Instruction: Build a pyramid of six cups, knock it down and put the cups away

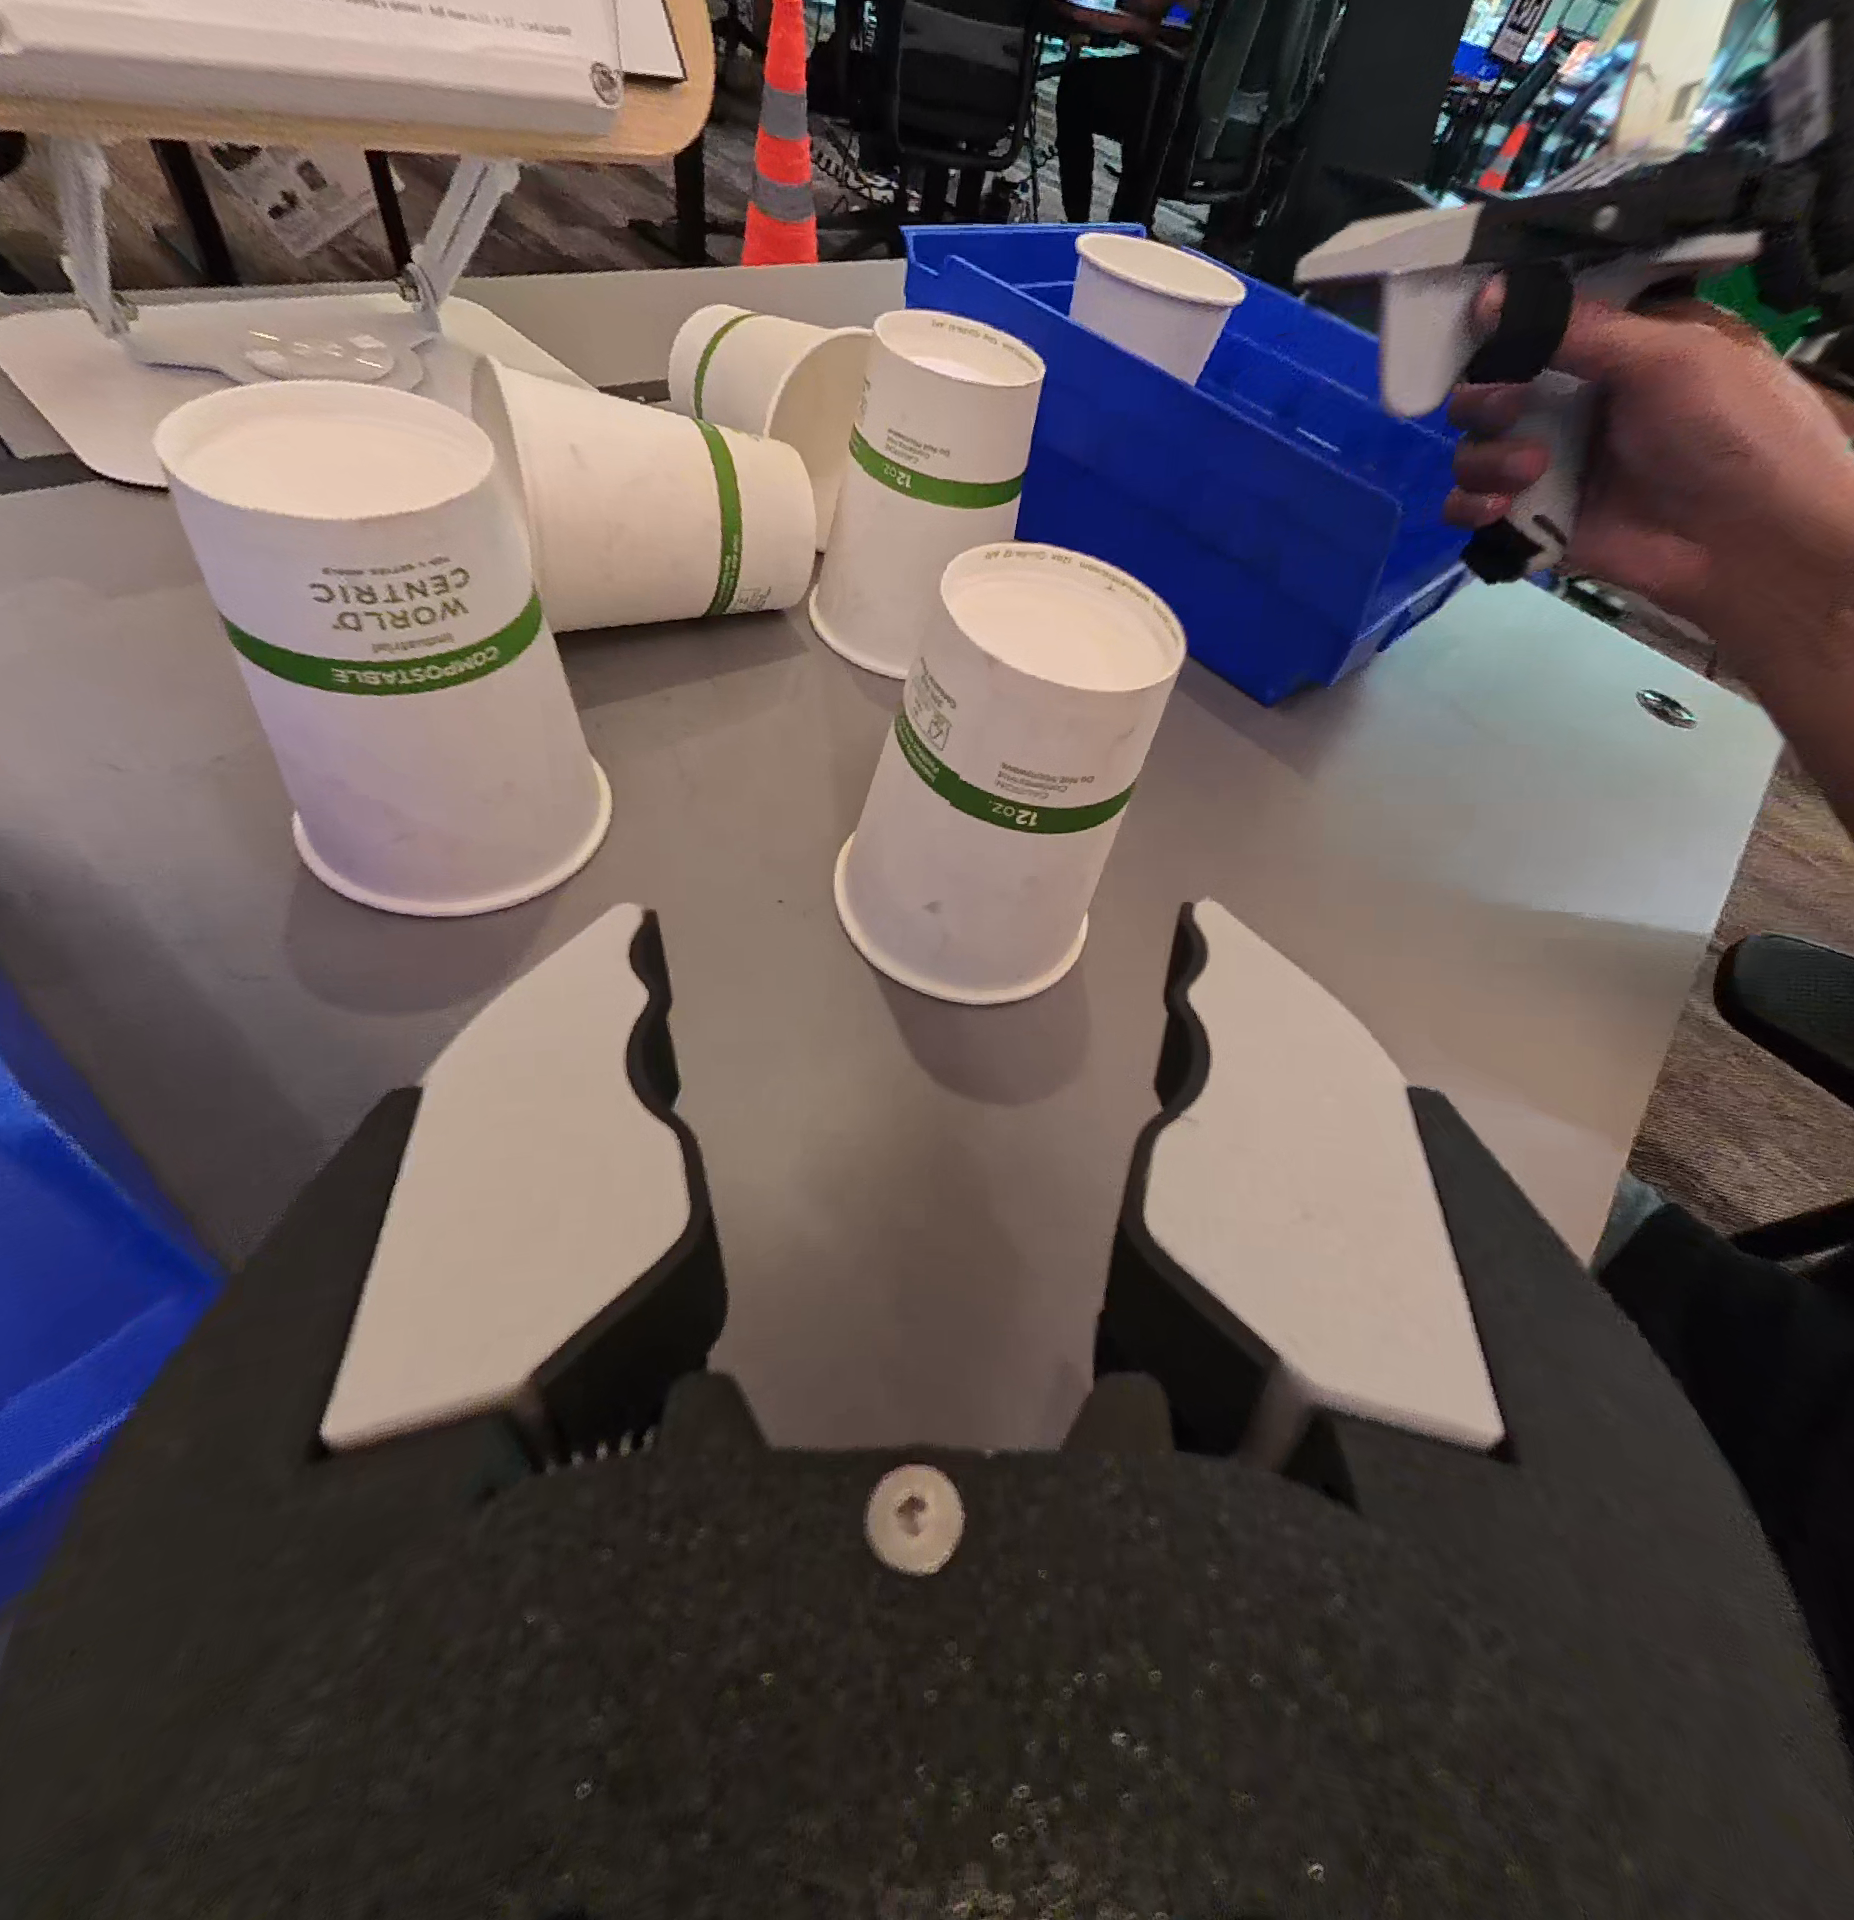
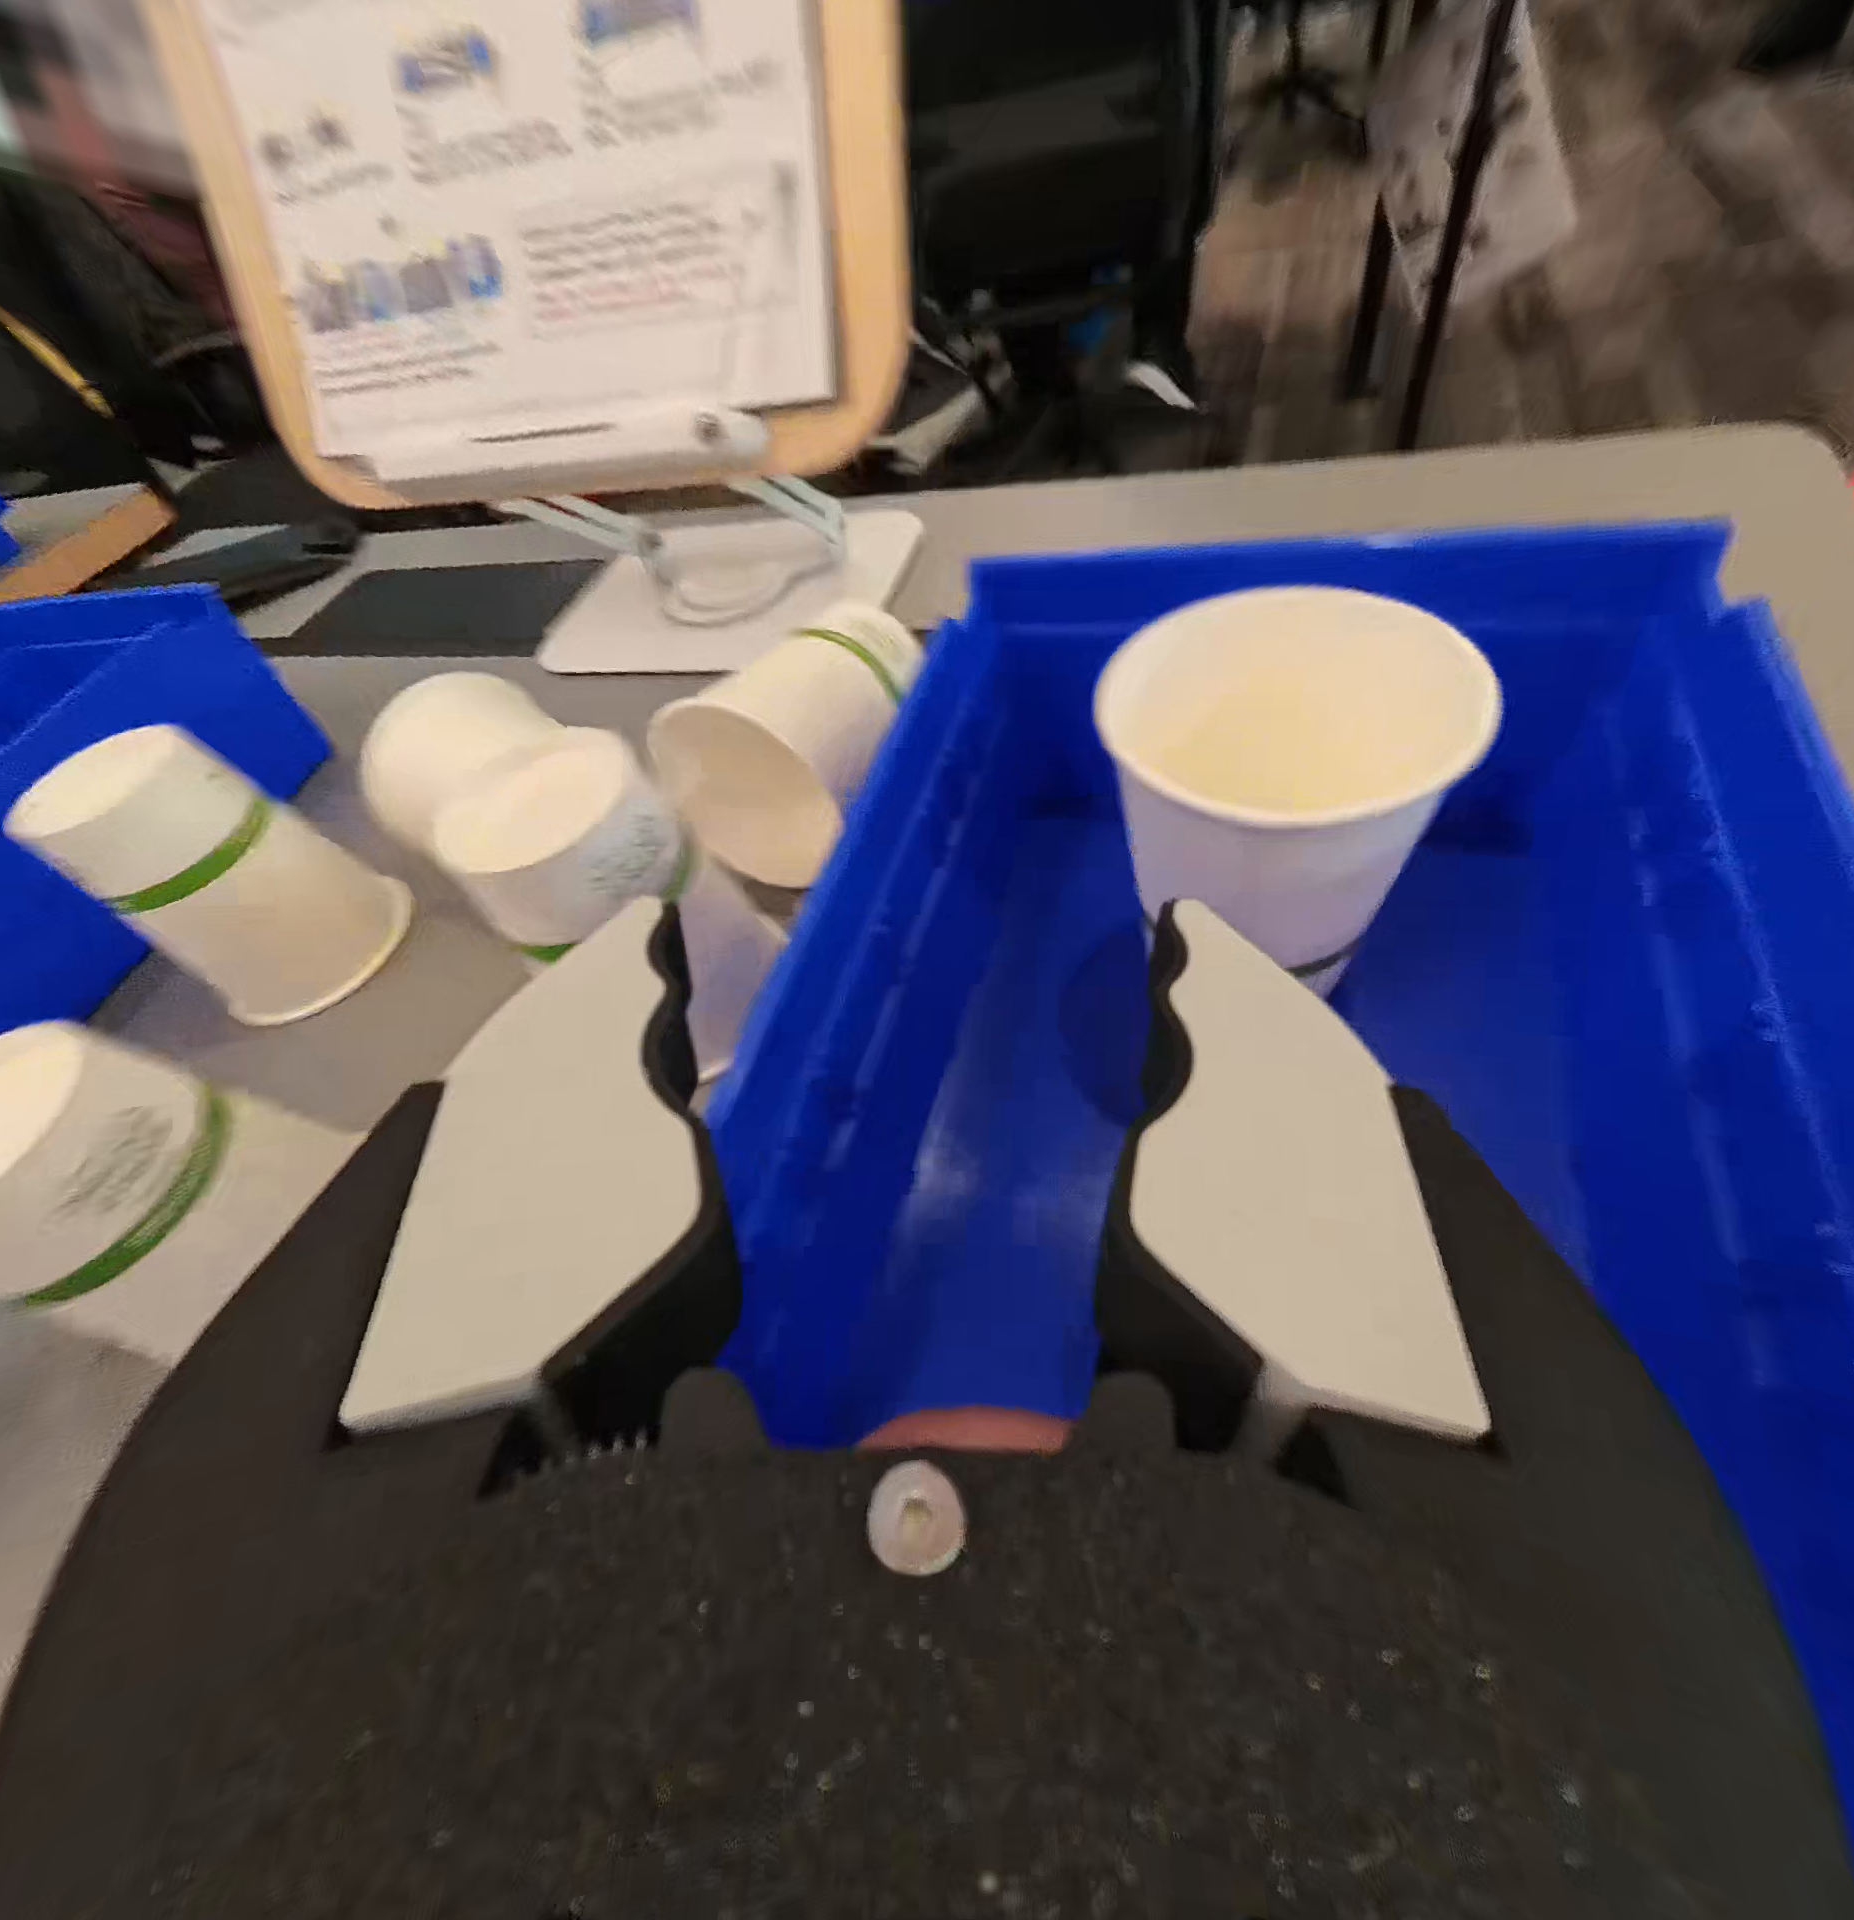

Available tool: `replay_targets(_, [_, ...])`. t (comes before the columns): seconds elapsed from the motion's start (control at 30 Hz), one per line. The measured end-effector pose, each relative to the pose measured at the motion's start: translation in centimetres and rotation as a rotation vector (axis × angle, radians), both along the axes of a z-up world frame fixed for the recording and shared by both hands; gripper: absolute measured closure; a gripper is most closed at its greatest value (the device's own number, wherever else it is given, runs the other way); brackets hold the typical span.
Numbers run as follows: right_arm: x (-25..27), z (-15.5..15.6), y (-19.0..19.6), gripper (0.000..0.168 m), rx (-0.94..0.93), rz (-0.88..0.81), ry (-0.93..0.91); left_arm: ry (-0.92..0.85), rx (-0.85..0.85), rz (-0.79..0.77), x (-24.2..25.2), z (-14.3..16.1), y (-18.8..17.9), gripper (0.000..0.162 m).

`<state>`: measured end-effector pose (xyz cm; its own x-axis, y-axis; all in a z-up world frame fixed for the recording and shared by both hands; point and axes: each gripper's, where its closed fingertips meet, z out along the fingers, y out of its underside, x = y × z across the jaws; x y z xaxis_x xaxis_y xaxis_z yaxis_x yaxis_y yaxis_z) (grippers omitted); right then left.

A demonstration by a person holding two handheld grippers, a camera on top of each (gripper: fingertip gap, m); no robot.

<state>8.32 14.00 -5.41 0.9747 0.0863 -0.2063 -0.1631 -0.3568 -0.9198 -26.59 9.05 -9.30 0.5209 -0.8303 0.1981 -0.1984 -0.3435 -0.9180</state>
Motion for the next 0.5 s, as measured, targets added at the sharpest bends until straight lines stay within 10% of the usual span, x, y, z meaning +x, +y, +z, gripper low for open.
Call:
replay_targets(0.17, [-7.9,3.6,-5.5,0.089,0.165,0.205,-0.028,-0.004,-0.041,-0.017,0.2,-0.1,-0.1,0.072])
replay_targets(0.5, [-17.1,-0.5,-11.7,0.091,0.29,0.453,-0.064,0.024,-0.07,-0.092,0.4,-0.2,-1.2,0.084])
